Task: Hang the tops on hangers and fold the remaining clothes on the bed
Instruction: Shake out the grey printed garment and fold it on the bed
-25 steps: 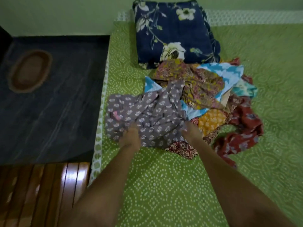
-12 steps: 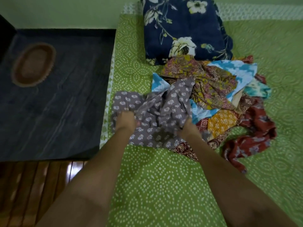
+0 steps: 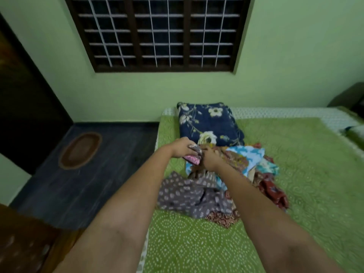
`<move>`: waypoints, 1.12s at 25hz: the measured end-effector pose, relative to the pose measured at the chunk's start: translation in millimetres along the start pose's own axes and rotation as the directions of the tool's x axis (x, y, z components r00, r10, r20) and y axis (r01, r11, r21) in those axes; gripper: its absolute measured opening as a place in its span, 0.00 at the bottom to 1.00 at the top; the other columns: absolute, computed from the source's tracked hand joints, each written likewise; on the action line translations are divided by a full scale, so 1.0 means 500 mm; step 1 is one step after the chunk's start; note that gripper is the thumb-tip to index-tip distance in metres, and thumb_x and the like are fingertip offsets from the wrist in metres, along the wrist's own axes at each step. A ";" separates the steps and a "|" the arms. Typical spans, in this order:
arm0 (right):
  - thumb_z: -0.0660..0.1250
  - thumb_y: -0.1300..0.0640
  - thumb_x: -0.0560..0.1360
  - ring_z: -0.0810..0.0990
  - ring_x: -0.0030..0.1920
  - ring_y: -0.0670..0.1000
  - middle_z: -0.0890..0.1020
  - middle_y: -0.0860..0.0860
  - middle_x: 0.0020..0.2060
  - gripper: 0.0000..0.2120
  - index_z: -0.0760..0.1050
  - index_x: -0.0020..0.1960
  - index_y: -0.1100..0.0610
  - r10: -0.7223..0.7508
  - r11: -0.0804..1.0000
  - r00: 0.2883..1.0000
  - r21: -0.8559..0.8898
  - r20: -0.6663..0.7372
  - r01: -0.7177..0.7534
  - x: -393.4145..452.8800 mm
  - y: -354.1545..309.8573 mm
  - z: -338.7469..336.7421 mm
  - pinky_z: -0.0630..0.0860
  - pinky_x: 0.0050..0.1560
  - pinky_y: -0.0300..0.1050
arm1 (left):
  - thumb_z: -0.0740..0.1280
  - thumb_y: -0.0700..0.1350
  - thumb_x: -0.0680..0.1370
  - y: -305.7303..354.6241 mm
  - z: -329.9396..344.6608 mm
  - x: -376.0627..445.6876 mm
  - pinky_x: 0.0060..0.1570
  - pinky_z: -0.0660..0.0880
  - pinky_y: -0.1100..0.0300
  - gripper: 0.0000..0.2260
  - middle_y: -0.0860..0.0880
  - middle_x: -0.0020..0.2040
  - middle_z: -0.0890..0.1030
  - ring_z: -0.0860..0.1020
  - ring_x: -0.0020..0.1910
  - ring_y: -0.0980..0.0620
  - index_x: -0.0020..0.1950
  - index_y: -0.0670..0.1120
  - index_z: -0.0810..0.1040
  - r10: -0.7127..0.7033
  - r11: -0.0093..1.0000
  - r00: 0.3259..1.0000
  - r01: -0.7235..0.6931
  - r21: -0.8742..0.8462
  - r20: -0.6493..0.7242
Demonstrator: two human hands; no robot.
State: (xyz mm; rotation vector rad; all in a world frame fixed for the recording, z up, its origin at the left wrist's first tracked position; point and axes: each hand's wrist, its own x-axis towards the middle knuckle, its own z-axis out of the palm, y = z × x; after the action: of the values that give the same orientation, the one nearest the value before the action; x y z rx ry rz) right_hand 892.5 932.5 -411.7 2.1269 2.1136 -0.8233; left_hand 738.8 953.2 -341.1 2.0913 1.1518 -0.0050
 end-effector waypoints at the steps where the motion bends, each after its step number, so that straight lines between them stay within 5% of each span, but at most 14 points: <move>1: 0.65 0.50 0.77 0.68 0.65 0.56 0.71 0.51 0.68 0.20 0.69 0.68 0.49 0.020 0.995 1.000 -0.096 0.003 -0.020 -0.041 -0.012 -0.024 0.65 0.67 0.52 | 0.65 0.41 0.79 0.051 -0.036 -0.047 0.54 0.76 0.53 0.09 0.45 0.53 0.80 0.79 0.51 0.47 0.58 0.40 0.79 0.033 0.995 0.999 -0.033 -0.091 -0.001; 3: 0.65 0.47 0.77 0.73 0.58 0.54 0.76 0.51 0.60 0.16 0.73 0.62 0.52 0.009 0.991 1.000 -0.137 0.015 -0.007 -0.140 -0.042 -0.075 0.68 0.62 0.48 | 0.63 0.37 0.80 0.148 -0.096 -0.133 0.40 0.76 0.67 0.07 0.49 0.46 0.80 0.81 0.39 0.59 0.57 0.41 0.76 0.081 0.952 0.993 -0.102 -0.290 -0.086; 5: 0.64 0.51 0.78 0.74 0.60 0.56 0.75 0.54 0.59 0.17 0.73 0.64 0.57 0.023 1.000 1.000 -0.013 0.016 -0.022 -0.233 -0.056 -0.119 0.68 0.58 0.46 | 0.62 0.38 0.80 0.234 -0.132 -0.211 0.33 0.77 0.65 0.07 0.48 0.45 0.79 0.80 0.34 0.59 0.57 0.45 0.75 0.074 0.833 0.969 -0.190 -0.520 -0.236; 7: 0.60 0.59 0.81 0.76 0.56 0.58 0.76 0.59 0.54 0.11 0.74 0.58 0.63 0.034 0.993 0.992 0.114 -0.118 -0.021 -0.291 -0.058 -0.172 0.67 0.49 0.45 | 0.65 0.41 0.79 0.268 -0.136 -0.243 0.38 0.77 0.57 0.07 0.46 0.50 0.79 0.80 0.41 0.51 0.57 0.49 0.74 0.027 0.634 0.940 -0.279 -0.722 -0.340; 9: 0.59 0.61 0.80 0.77 0.48 0.57 0.79 0.62 0.49 0.07 0.74 0.50 0.63 0.035 0.962 0.953 0.270 -0.299 0.050 -0.341 -0.069 -0.236 0.67 0.44 0.45 | 0.72 0.47 0.74 0.272 -0.103 -0.257 0.52 0.76 0.50 0.18 0.46 0.57 0.79 0.79 0.52 0.47 0.62 0.51 0.71 0.012 0.570 0.940 -0.286 -0.770 -0.341; 12: 0.65 0.56 0.78 0.79 0.32 0.45 0.80 0.52 0.34 0.07 0.77 0.44 0.58 0.015 0.829 0.886 0.502 -0.463 0.248 -0.421 -0.083 -0.326 0.71 0.37 0.41 | 0.77 0.59 0.65 0.273 -0.026 -0.244 0.63 0.73 0.48 0.33 0.48 0.60 0.80 0.78 0.57 0.48 0.65 0.49 0.72 0.018 0.795 0.974 -0.151 -0.588 -0.226; 15: 0.70 0.54 0.75 0.74 0.27 0.40 0.77 0.45 0.29 0.08 0.79 0.41 0.57 -0.088 0.840 0.879 0.440 -0.469 0.318 -0.485 -0.068 -0.387 0.68 0.29 0.33 | 0.73 0.55 0.72 0.344 -0.014 -0.238 0.54 0.73 0.62 0.19 0.54 0.53 0.80 0.78 0.53 0.54 0.59 0.52 0.74 0.057 0.824 0.945 -0.226 -0.520 -0.321; 19: 0.69 0.54 0.76 0.71 0.29 0.42 0.76 0.44 0.29 0.07 0.81 0.49 0.57 -0.071 0.848 0.838 0.410 -0.541 0.336 -0.503 0.016 -0.421 0.65 0.30 0.34 | 0.72 0.44 0.75 0.437 -0.043 -0.214 0.43 0.72 0.72 0.12 0.52 0.49 0.82 0.79 0.48 0.56 0.57 0.47 0.79 0.221 0.887 0.885 -0.357 -0.293 -0.409; 23: 0.67 0.54 0.77 0.71 0.26 0.45 0.74 0.46 0.23 0.11 0.76 0.37 0.57 -0.028 0.819 0.830 0.463 -0.557 0.339 -0.492 0.083 -0.443 0.66 0.29 0.37 | 0.69 0.35 0.72 0.468 -0.001 -0.152 0.45 0.74 0.60 0.08 0.48 0.44 0.77 0.76 0.46 0.48 0.46 0.45 0.75 0.034 0.999 0.956 -0.026 0.029 -0.291; 25: 0.67 0.54 0.77 0.71 0.25 0.46 0.73 0.50 0.26 0.13 0.75 0.34 0.55 -0.024 0.787 0.814 0.491 -0.580 0.373 -0.484 0.110 -0.459 0.68 0.28 0.37 | 0.70 0.36 0.71 0.462 0.029 -0.126 0.48 0.77 0.55 0.11 0.45 0.49 0.77 0.78 0.49 0.46 0.51 0.42 0.74 -0.132 0.958 0.971 0.176 0.226 -0.198; 28: 0.68 0.54 0.77 0.72 0.23 0.48 0.71 0.49 0.25 0.18 0.69 0.29 0.50 -0.063 0.742 0.805 0.512 -0.589 0.433 -0.472 0.140 -0.482 0.69 0.27 0.38 | 0.72 0.43 0.70 0.462 0.052 -0.103 0.52 0.76 0.55 0.22 0.44 0.59 0.77 0.78 0.52 0.46 0.62 0.42 0.73 -0.267 0.910 0.939 0.320 0.265 -0.216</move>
State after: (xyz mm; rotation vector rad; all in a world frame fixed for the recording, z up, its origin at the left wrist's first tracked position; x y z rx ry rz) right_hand 1055.2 801.6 -137.6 2.6753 2.7824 -1.2272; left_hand 885.6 824.7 -204.7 2.1850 1.6559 -0.1494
